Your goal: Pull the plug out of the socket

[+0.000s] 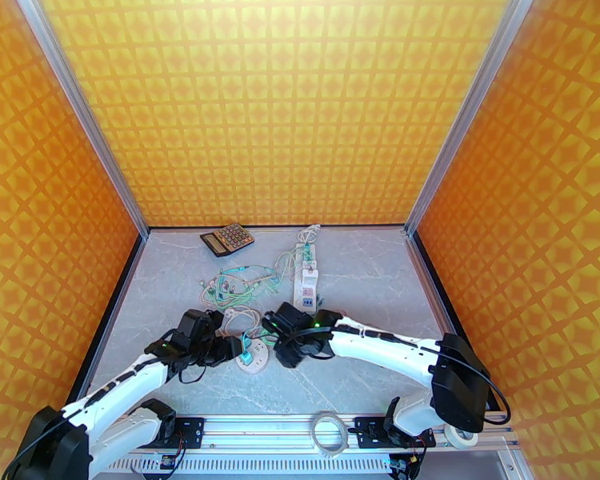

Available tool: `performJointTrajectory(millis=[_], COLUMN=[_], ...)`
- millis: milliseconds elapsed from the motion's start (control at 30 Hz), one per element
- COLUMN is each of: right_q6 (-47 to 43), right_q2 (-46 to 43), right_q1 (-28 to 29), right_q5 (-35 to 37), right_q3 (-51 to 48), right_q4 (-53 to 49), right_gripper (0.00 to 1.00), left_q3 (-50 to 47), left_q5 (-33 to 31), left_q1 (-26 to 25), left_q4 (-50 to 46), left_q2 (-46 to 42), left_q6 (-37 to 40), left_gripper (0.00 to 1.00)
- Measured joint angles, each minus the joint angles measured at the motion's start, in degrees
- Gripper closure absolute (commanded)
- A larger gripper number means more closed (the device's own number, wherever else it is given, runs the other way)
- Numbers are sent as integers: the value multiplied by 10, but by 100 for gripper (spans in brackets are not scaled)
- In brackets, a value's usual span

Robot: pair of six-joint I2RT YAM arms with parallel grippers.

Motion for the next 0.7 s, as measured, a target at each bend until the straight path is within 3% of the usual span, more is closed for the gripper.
performJointTrajectory(millis=[467, 567, 700], right_q6=[60, 73, 88], right_q2=[-7, -6, -6], right_q1=[-50, -62, -70], right_q5=[55, 77, 105], right_q3=[-31, -31, -37], right_q4=[-133, -152, -162], right_gripper=[79, 76, 60], left_q3=[0, 0, 2], left_q5=[-7, -9, -11], left_q1=[0, 0, 0], left_q4=[-6, -7, -13], left_q2=[-5, -5, -5], left_q6=[-1, -1, -1], left_gripper=[49, 47, 43])
